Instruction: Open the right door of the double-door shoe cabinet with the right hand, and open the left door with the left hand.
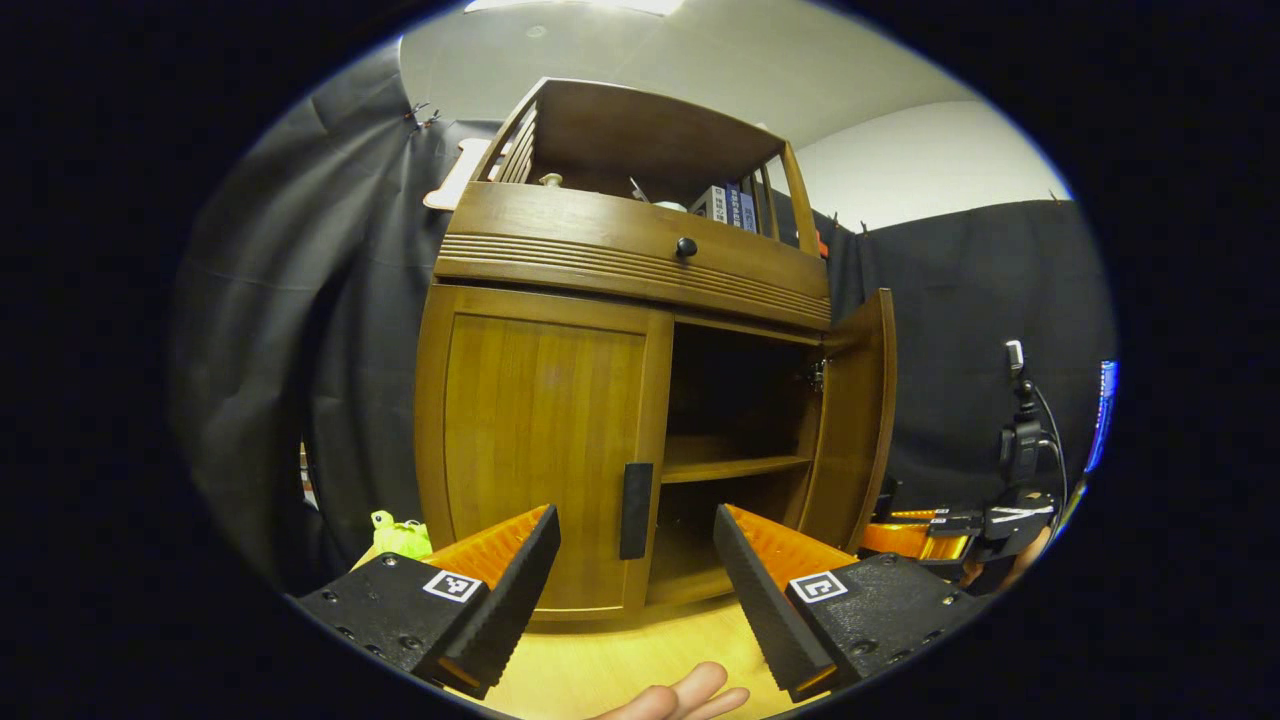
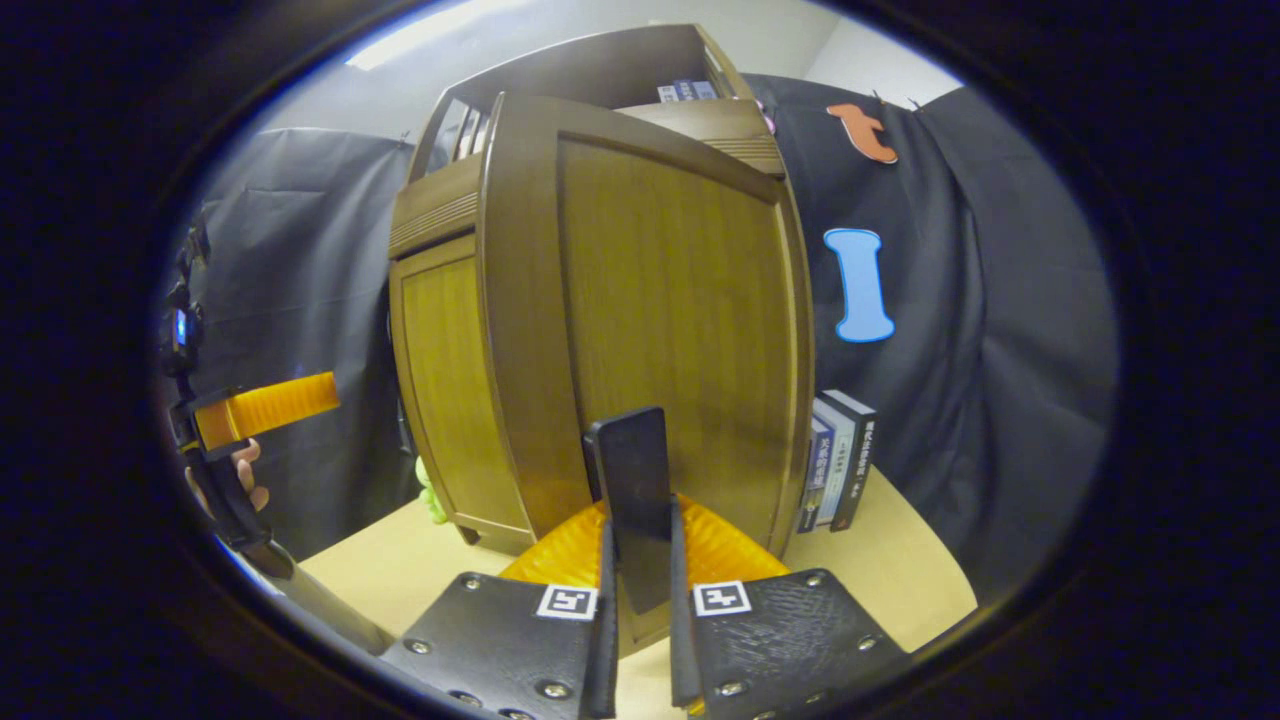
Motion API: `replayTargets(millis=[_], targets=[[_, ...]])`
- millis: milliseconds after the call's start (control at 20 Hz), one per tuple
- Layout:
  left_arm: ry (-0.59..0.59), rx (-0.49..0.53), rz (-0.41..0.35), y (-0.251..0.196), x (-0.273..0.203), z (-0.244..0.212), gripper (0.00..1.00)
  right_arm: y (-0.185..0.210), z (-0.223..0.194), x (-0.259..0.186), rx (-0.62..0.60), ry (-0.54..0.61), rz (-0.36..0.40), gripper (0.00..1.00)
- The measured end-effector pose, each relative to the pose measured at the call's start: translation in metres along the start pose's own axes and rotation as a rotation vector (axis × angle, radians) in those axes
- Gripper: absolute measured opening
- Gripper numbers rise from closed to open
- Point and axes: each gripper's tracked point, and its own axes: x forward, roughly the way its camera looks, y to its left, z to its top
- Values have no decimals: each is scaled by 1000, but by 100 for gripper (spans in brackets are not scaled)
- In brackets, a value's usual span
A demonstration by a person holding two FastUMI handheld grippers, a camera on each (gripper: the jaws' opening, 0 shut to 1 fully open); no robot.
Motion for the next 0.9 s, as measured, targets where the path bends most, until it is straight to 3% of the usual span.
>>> replayTargets(millis=[300,450,500,550,700,900], targets=[[12,11,0,-4,5,-5,96,-24,3,-6,14,-19,-96,20],[14,13,0,-5,6,-5,93,-51,7,-7,9,-46,-184,20],[15,15,3,-5,7,-7,96,-66,20,-36,11,-55,-250,24],[14,15,5,-4,7,-6,96,-76,15,-13,45,-69,-270,3],[16,20,6,-6,11,-9,92,-77,13,-9,50,-78,-224,1],[31,27,27,-3,20,-14,96,-89,15,-10,16,-82,-190,1]])
